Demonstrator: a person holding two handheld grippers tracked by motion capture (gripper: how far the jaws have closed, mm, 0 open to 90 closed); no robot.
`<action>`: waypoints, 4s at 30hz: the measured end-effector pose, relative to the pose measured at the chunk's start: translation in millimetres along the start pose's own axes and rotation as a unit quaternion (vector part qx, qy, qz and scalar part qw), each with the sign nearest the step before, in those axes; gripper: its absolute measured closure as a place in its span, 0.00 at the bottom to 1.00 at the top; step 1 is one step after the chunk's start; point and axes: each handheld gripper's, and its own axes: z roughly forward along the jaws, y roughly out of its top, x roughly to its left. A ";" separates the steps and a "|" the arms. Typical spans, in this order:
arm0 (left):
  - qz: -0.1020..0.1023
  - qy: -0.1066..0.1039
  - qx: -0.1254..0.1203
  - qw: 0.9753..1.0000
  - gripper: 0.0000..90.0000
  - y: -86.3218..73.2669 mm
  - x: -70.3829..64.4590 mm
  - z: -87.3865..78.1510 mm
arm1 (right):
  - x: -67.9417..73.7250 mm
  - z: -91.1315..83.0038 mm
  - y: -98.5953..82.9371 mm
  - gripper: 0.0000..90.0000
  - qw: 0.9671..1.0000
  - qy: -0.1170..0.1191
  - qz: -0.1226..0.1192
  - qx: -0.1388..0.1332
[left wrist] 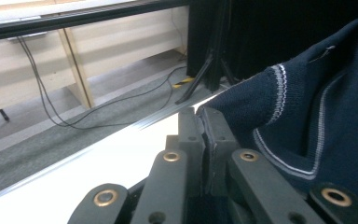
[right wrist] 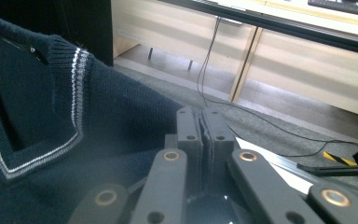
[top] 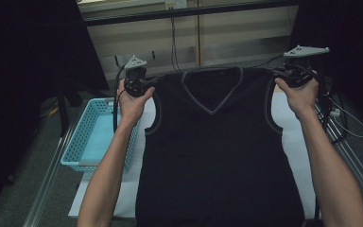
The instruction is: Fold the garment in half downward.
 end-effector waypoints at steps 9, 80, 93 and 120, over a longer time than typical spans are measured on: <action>-0.002 -0.012 -0.021 1.000 0.97 -10.9 -11.8 -24.7 | 11.3 -25.1 -3.0 0.97 1.000 0.016 -0.003 -0.025; 0.055 -0.146 0.148 0.977 0.97 -177.3 -109.1 -119.1 | 118.6 -152.9 -171.9 0.97 0.986 0.141 -0.043 0.072; 0.032 -0.167 0.136 0.976 0.90 -187.3 -112.1 -137.6 | 127.0 -165.9 -183.4 0.73 0.982 0.164 -0.028 0.092; 0.006 -0.065 0.124 0.990 0.13 -169.5 -89.5 -73.7 | 94.5 -105.7 -159.6 0.54 0.988 0.120 -0.016 0.096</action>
